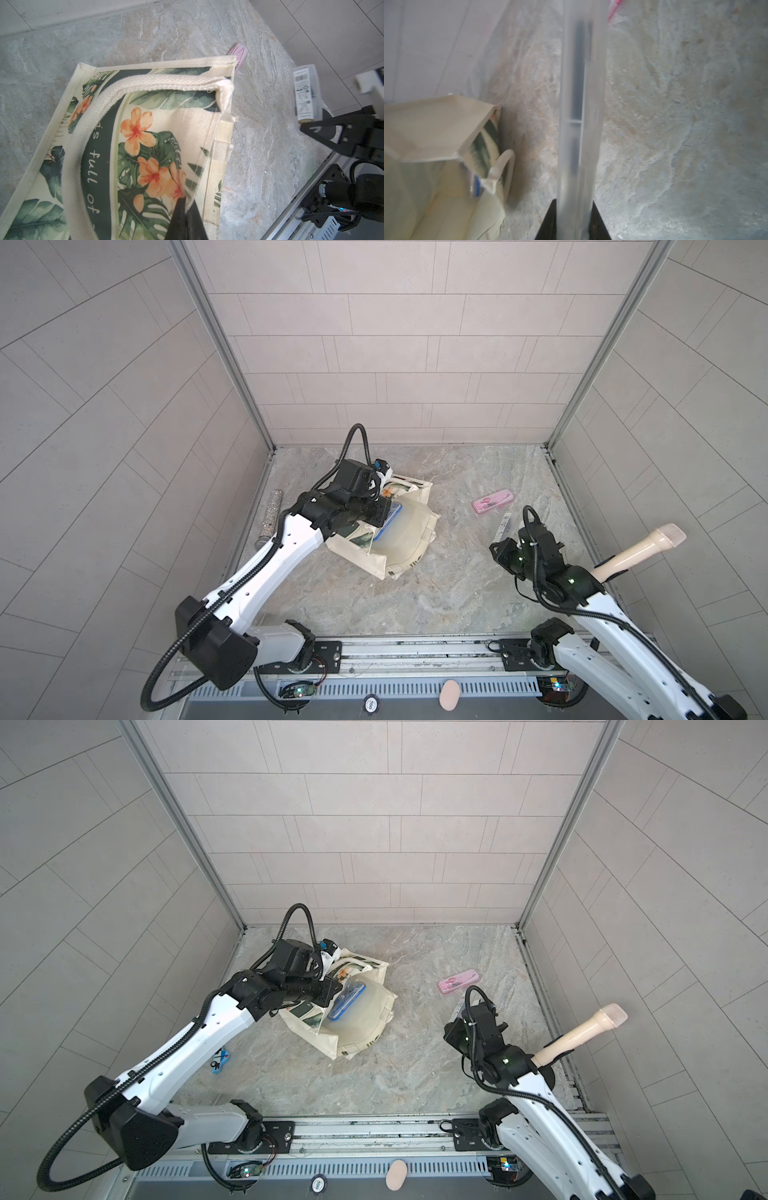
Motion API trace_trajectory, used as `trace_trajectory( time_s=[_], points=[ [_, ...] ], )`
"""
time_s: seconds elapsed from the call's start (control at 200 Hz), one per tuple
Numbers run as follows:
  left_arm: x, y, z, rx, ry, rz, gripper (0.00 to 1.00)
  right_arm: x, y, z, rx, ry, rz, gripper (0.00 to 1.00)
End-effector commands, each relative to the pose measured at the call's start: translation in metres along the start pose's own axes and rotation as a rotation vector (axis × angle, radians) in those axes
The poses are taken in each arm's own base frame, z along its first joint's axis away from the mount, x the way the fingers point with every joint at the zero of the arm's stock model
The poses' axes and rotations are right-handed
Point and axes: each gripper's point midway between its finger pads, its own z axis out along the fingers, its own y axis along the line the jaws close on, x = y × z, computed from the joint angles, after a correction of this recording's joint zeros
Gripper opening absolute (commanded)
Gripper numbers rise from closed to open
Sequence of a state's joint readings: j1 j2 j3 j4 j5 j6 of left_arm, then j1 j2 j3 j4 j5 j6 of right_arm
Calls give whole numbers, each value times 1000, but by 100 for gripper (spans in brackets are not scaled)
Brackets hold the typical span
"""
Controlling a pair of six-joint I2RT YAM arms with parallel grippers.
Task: Take out the compass set from the canvas bag
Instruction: Place the compass set at the center of the board.
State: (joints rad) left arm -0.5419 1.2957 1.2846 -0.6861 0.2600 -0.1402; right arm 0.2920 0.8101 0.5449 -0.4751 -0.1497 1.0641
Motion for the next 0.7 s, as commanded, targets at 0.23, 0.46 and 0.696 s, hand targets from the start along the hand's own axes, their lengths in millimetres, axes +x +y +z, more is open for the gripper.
trace_trajectory(
  time_s=[0.23, 0.46, 0.696],
  points=[
    [-9, 0, -10, -10, -38, 10, 0, -67, 9, 73, 82, 42, 43, 12],
    [-11, -1, -11, -10, -35, 23, 0, -93, -4, 123, 110, 40, 135, 12],
    [-10, -1, -8, -5, -24, 29, 0, -100, -12, 149, 152, 48, 169, 13]
  ],
)
